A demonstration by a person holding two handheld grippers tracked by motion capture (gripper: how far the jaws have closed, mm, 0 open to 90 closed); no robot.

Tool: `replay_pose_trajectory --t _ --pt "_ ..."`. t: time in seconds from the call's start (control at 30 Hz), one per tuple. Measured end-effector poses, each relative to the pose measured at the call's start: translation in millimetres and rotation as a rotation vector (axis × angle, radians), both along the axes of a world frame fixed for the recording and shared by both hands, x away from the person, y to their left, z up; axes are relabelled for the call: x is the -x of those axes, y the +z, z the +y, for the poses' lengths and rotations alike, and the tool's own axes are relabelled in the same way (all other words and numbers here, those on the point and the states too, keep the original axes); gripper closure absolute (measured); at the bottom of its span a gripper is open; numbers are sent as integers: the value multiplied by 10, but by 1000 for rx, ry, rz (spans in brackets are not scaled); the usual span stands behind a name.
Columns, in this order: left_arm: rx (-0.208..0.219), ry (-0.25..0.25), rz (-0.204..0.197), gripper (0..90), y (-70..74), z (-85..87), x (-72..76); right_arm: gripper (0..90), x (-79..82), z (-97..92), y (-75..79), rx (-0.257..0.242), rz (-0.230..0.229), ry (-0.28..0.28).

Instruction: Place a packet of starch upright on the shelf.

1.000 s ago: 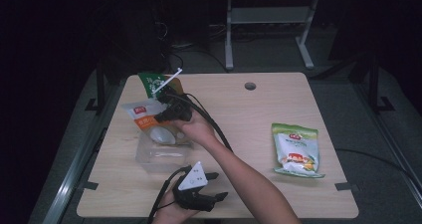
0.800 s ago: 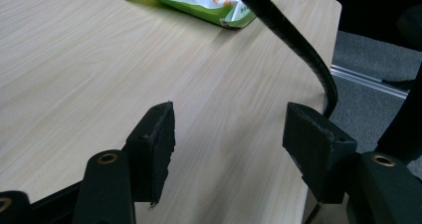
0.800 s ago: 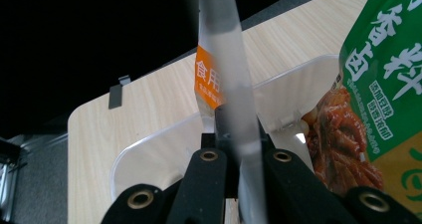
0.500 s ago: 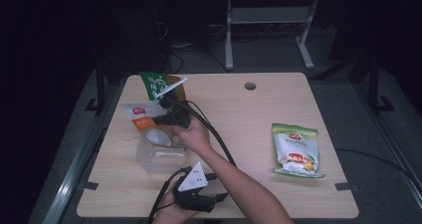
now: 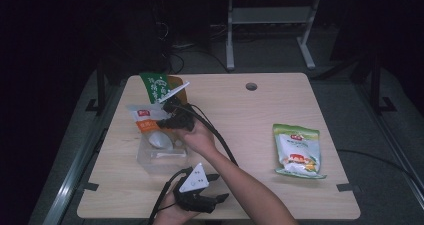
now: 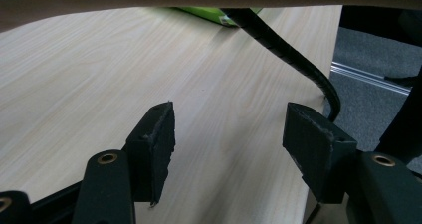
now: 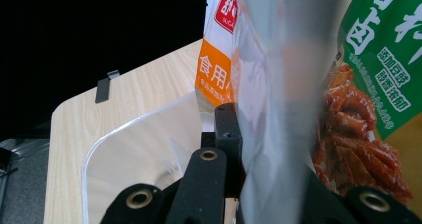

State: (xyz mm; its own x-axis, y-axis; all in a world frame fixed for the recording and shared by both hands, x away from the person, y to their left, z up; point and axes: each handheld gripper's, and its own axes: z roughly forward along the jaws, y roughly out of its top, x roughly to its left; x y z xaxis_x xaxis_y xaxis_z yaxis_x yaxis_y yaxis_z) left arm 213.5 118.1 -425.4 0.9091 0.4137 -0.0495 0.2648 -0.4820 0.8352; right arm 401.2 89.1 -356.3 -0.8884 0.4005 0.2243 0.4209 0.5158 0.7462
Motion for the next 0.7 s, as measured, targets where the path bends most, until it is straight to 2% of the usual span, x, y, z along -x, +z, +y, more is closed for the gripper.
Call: replay_pose_trajectory --t 0.07,0.23,0.27,0.33,0.37,0.4,0.53,0.57,0.6,0.7 --pt "-2 1 -4 368 -1 12 -11 897 -3 -13 -3 -6 12 -13" --pt "-2 6 -1 368 -9 18 -14 876 -59 -61 -23 -15 19 -3" --pt "-2 5 -3 367 -8 19 -13 847 -62 -65 -23 -8 21 0" --pt "-3 4 -3 366 -8 18 -12 796 -62 -81 -27 39 5 1" --pt "-3 4 -3 366 -7 17 -12 743 -64 -103 -32 55 -11 -3" --pt "-4 3 -2 366 -7 16 -11 727 -57 -118 -22 60 -3 -12" --pt "-6 2 0 366 -9 10 -7 714 -45 -216 1 72 -10 -7" --pt "-6 3 0 366 -8 10 -6 715 -36 -236 7 82 12 -12" --pt "-5 3 -1 366 -8 9 -5 716 -39 -261 -3 103 2 -5" --pt "-6 2 -2 366 -13 1 -5 767 -20 -346 -32 127 9 -1"
